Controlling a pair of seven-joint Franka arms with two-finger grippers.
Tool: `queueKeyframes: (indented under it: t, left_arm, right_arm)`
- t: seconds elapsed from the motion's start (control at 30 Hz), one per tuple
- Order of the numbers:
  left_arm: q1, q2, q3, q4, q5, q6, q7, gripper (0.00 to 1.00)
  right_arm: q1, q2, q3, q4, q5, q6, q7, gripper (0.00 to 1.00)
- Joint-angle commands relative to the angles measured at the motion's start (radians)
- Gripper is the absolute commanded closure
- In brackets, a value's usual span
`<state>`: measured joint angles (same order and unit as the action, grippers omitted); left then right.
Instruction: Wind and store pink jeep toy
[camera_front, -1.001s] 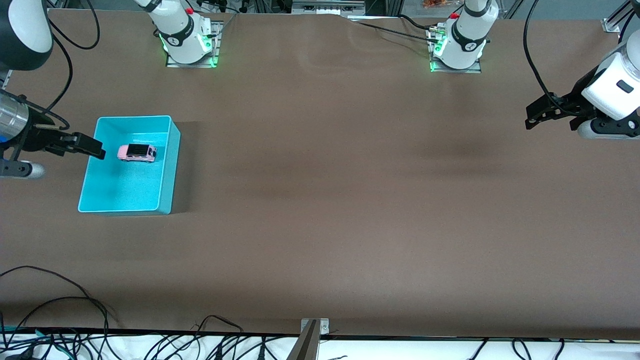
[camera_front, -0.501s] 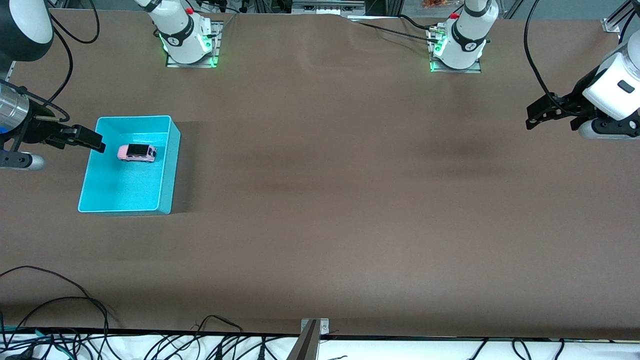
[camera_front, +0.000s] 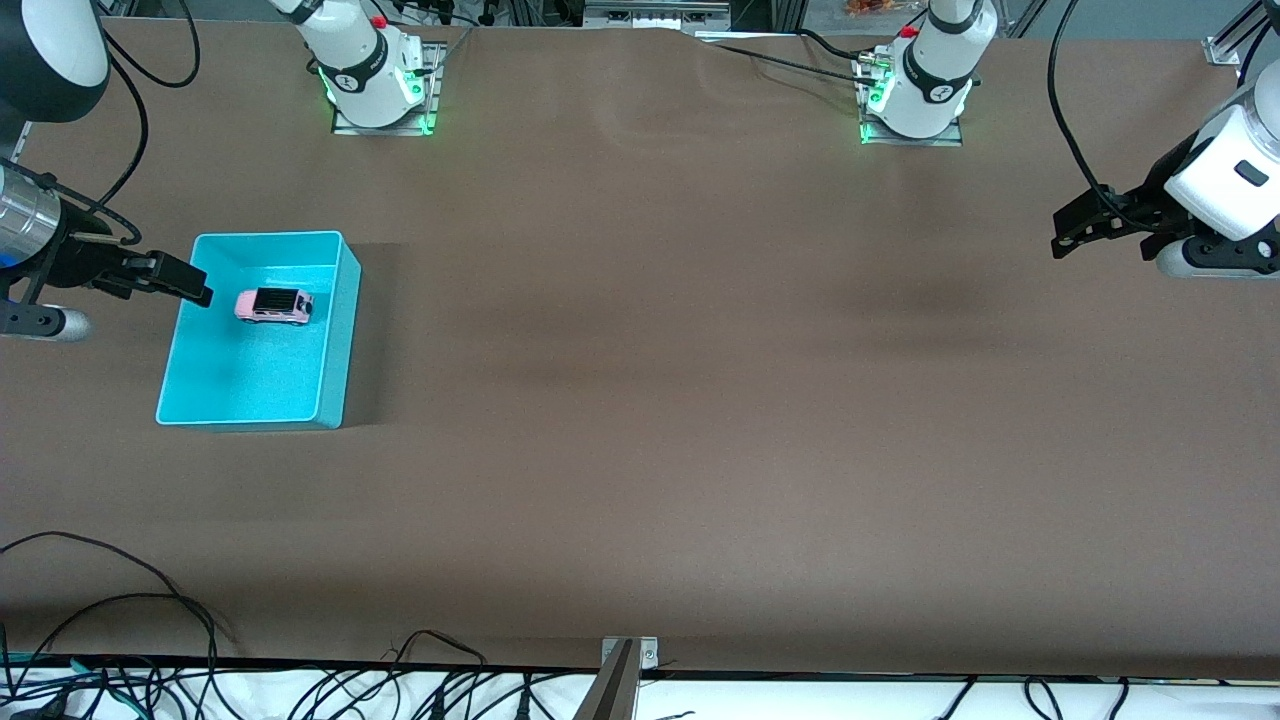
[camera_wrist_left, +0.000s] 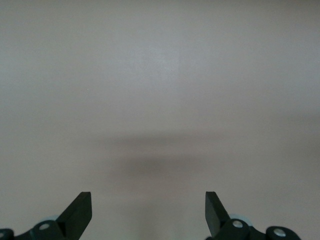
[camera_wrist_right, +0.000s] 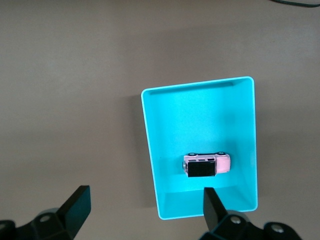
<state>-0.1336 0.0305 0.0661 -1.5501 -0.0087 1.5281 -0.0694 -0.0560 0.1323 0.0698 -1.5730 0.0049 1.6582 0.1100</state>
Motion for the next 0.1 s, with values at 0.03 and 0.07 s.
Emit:
queueKeyframes:
  t: [0.03,0.07]
  left_arm:
    - [0.003,0.002,0.004,0.018,-0.004,-0.029,-0.007,0.00]
    - [0.006,0.002,0.003,0.019,-0.004,-0.035,-0.006,0.00]
  right_arm:
    - [-0.010,-0.019,0.010,-0.021,-0.006,0.017,0.014,0.00]
    - [-0.010,-0.019,0.010,-0.021,-0.006,0.020,0.014,0.00]
